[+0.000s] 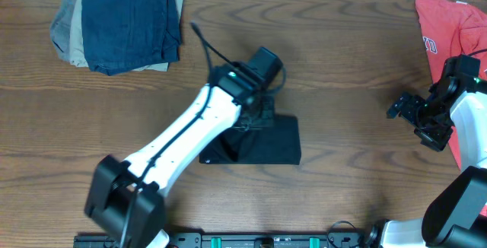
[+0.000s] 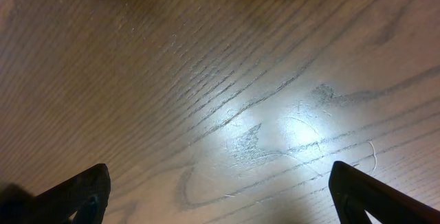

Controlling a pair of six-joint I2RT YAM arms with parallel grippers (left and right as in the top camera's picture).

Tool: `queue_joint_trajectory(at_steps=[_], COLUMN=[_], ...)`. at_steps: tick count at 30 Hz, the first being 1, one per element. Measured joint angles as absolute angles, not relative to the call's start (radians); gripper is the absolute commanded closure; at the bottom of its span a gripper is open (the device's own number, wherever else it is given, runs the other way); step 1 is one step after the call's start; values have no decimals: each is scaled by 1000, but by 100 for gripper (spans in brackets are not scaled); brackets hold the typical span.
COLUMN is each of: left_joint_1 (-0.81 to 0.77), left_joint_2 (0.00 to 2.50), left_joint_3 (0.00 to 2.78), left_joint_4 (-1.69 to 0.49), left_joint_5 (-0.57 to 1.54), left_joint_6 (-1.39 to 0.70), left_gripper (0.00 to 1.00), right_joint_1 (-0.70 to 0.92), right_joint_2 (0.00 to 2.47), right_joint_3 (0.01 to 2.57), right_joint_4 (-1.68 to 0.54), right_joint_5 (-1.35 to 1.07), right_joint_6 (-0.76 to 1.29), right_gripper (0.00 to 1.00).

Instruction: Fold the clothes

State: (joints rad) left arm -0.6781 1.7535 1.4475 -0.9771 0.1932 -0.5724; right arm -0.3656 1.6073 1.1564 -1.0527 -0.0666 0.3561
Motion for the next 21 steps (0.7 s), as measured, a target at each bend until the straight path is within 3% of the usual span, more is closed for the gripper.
queue_joint_trajectory(at_steps=[21], left_joint_1=[-750], left_joint_2=[1812], left_joint_3=[1447], left_joint_4=[-865], left_joint_5=[230], left_joint_6=[-654], left_gripper=[94], right_joint_1=[-366], right_joint_2=[1607], right_joint_3=[1156], right_joint_4=[-1053], right_joint_5=[-67], right_joint_6=[356], right_gripper=[1])
